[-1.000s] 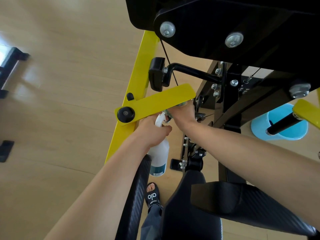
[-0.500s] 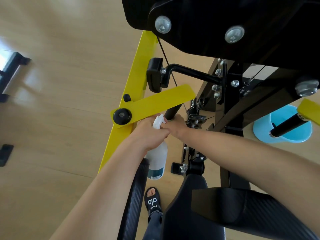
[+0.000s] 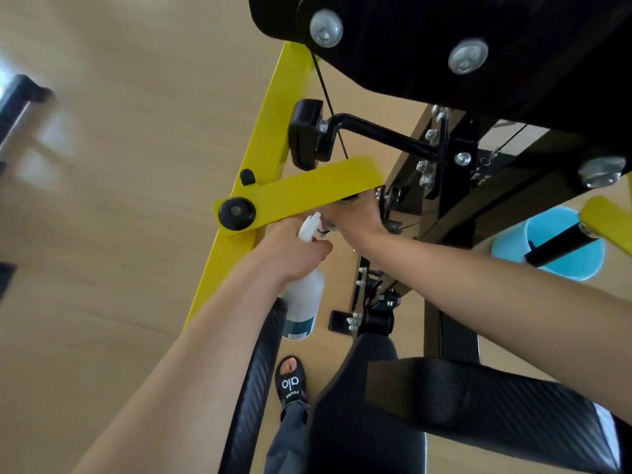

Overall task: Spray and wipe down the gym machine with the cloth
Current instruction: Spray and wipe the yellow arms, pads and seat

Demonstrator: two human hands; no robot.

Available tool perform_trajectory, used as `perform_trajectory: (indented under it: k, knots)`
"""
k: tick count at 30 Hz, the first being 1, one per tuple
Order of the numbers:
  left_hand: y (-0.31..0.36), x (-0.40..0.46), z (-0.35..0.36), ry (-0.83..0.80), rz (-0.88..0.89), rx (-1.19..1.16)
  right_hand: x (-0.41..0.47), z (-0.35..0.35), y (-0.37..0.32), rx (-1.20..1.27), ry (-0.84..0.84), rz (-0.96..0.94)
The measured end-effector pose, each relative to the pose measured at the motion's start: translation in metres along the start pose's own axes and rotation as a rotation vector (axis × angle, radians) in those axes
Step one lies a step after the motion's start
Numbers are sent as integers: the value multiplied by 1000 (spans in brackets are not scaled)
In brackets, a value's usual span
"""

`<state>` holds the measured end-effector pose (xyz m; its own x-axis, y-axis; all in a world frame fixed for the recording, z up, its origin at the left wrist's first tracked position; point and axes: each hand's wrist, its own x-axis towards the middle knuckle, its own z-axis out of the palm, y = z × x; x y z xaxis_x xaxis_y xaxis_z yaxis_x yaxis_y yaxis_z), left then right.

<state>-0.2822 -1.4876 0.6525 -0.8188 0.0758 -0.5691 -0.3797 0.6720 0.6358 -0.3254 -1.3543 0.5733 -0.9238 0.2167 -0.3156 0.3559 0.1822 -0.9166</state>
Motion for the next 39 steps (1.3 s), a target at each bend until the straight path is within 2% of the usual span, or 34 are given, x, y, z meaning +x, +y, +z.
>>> perform_trajectory:
  k: [4, 7, 11, 12, 14, 21, 26, 28, 33, 37, 39]
  knots:
    - [-3, 2, 3, 7, 63, 2, -3, 12, 26, -21, -92, 99]
    - [-2, 2, 6, 5, 83, 1, 2, 14, 34, -190, -153, 124]
    - [1, -4, 8, -18, 139, 32, 5, -5, 28, -650, -455, 353]
    - [1, -6, 8, -24, 159, 31, 3, -13, 27, -688, -525, 414]
    - [5, -12, 10, -26, 196, 26, -6, -32, 22, -643, -579, 468]
    - [30, -57, 12, 65, 380, -153, -66, -103, -41, -369, -685, 461]
    - [54, -103, 23, 55, 511, -156, -107, -143, -57, -181, -564, 317]
    - [57, -122, 29, 53, 528, -158, -121, -154, -55, -179, -457, 237]
    - [42, -169, 44, 71, 554, -196, -154, -185, -48, -612, -89, -63]
    - [21, -201, 57, 20, 633, -150, -202, -211, -55, -715, 78, -419]
    - [10, -214, 62, 15, 647, -146, -224, -220, -56, -767, 159, -540]
